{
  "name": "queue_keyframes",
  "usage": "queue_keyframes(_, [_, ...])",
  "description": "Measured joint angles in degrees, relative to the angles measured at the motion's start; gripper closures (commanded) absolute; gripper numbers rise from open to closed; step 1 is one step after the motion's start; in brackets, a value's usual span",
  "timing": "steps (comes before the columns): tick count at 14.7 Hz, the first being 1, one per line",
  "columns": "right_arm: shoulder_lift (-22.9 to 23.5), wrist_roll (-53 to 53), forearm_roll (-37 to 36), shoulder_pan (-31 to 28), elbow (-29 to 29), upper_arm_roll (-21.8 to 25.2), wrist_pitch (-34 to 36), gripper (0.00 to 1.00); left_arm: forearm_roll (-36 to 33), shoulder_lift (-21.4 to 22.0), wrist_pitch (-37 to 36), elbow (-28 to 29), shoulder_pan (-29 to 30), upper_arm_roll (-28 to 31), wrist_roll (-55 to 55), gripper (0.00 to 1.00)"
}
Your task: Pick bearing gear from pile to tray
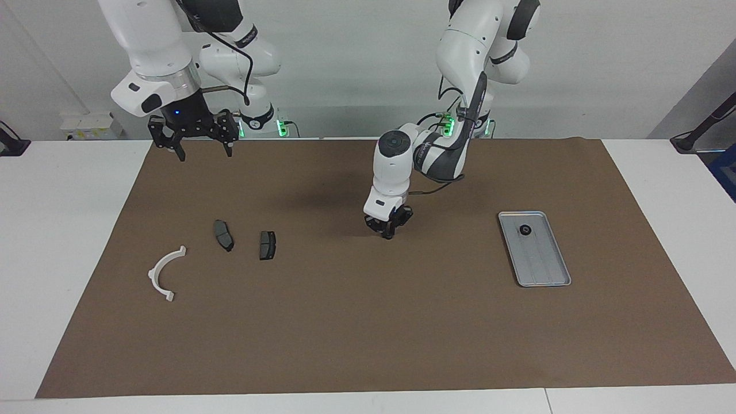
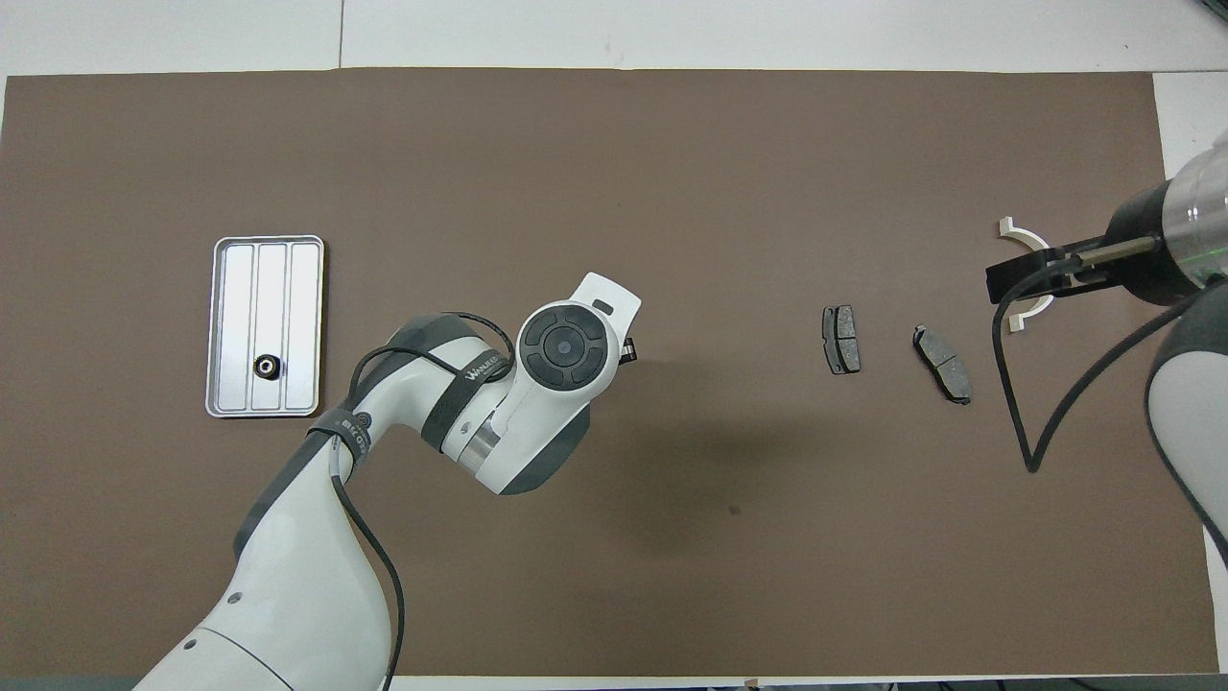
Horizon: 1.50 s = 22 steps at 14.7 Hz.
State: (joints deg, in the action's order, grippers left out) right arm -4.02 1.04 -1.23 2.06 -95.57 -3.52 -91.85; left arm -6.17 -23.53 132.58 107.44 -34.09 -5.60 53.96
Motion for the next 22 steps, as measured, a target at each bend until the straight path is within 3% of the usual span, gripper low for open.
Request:
queue_keyframes(5, [-0.62,-0.42,0.0,-0.25,-1.99,0.2,-0.38,0.0,-1.73,0.96,-11.52,-7.81,5.8,0.9,-6.54,1.0])
queue_keyframes(10, [-0.62,-0.48,0.07,-0.27,-2.01,0.33,-0.87,0.0,0.87,7.19,-18.99,-8.61,24.21,1.24,-34.58,1.0])
queue_keyframes(14, [-0.62,-1.9,0.12,-0.22,-2.01,0.31,1.21,0.0,1.78,7.27,-11.2,-2.99,37.24,1.24,-52.53,1.0])
queue_keyframes(22, [-0.62,-7.56,0.14,-0.14,-1.94,0.06,1.2,0.0,1.81,4.36,0.48,2.69,38.83,0.26,-54.05,1.0])
